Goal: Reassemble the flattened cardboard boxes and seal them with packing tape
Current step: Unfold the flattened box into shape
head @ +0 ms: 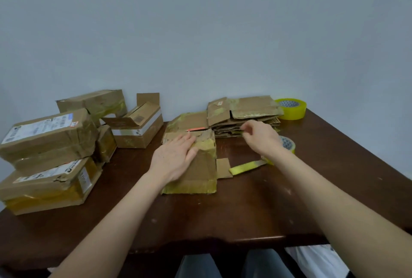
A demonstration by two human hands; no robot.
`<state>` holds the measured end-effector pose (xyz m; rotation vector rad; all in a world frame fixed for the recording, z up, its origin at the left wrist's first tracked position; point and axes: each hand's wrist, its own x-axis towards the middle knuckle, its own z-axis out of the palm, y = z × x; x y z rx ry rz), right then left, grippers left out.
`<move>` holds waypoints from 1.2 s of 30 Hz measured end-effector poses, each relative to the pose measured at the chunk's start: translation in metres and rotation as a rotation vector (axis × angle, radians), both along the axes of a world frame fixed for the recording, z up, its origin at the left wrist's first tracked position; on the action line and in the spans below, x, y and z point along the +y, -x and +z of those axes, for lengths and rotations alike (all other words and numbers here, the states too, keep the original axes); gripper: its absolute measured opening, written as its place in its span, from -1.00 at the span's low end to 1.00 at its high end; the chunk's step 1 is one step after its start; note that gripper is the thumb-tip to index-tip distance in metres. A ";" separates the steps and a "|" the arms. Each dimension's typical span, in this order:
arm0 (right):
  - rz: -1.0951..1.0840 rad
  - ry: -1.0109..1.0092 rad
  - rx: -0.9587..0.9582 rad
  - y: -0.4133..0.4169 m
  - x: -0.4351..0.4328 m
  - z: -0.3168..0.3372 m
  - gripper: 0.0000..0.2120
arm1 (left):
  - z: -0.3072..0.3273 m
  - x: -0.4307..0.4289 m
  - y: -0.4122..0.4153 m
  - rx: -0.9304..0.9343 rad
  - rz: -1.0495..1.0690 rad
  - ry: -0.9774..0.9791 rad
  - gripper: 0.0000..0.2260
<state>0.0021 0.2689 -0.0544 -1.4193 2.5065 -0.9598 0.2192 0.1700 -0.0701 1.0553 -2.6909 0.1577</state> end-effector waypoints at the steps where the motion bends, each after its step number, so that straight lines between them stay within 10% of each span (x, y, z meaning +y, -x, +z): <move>1: -0.092 -0.121 0.074 0.008 0.008 -0.001 -0.71 | 0.002 0.002 0.000 -0.007 -0.001 -0.017 -0.53; 6: -0.187 -0.484 0.216 0.028 0.029 -0.027 -0.81 | 0.008 -0.003 -0.003 -0.015 0.019 -0.058 -0.49; 12: -0.215 -0.175 0.236 0.042 0.021 -0.019 -0.69 | 0.011 -0.017 -0.019 -0.050 -0.024 -0.020 -0.18; 25: -0.115 -0.038 -0.043 0.034 -0.005 -0.002 -0.75 | 0.008 -0.024 -0.014 -0.061 0.020 -0.078 -0.53; 32: -0.152 0.414 -0.443 0.039 -0.010 0.005 -0.81 | 0.010 -0.022 -0.006 -0.061 -0.035 -0.071 -0.55; 36: -0.103 0.310 -0.345 0.040 -0.011 0.006 -0.87 | 0.011 -0.020 -0.005 -0.016 -0.024 -0.090 -0.55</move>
